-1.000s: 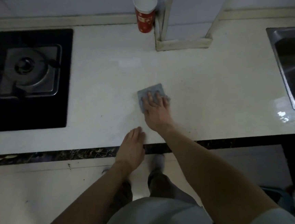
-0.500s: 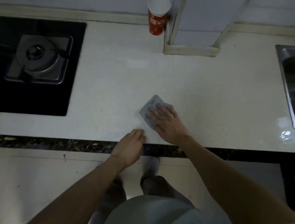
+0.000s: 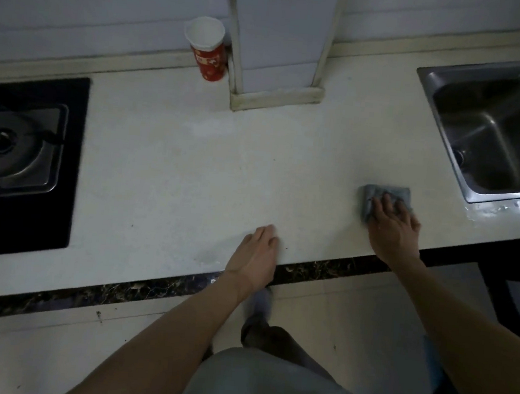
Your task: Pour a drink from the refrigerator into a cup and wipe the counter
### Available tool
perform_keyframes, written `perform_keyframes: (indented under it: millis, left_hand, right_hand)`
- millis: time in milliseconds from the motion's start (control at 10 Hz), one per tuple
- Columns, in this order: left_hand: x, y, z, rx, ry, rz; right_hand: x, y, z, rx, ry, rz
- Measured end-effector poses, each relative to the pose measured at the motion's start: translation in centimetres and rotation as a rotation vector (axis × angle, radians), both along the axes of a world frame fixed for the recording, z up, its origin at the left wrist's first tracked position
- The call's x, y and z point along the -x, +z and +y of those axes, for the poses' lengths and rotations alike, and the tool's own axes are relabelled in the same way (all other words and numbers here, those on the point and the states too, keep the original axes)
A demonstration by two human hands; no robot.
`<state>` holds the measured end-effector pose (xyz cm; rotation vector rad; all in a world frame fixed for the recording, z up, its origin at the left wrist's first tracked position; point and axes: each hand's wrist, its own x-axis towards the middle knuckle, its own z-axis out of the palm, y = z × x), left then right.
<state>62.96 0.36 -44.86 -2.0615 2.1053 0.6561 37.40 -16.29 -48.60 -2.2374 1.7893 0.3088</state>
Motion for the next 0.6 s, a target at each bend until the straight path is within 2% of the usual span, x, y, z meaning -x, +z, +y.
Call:
perform_keyframes:
  millis: [100,200,300,500,600]
  left_hand:
    - [1.0,-0.1,-0.2,0.001,0.012,-0.036]
    - [1.0,0.2,-0.7,-0.029,0.006,-0.042]
    - [0.0,1.4,-1.9,-0.100,-0.095,-0.074]
    - [-2.7,4.4,-2.9,-0.205,-0.044,-0.018]
    - [-2.9,4.8,-2.5,-0.278,-0.034,0.012]
  right_hand:
    - [0.1,-0.2,2.0,0.060,-0.146,-0.034]
    - [-0.9,0.0,3.8,0.038,-0.209,-0.018]
    - [-1.4,1.3,3.2,-0.035,-0.196,0.022]
    - [-4.1,7.7,1.0,0.053,-0.104,0.027]
    - [-5.2,8.5,2.4,0.043,-0.048,0.100]
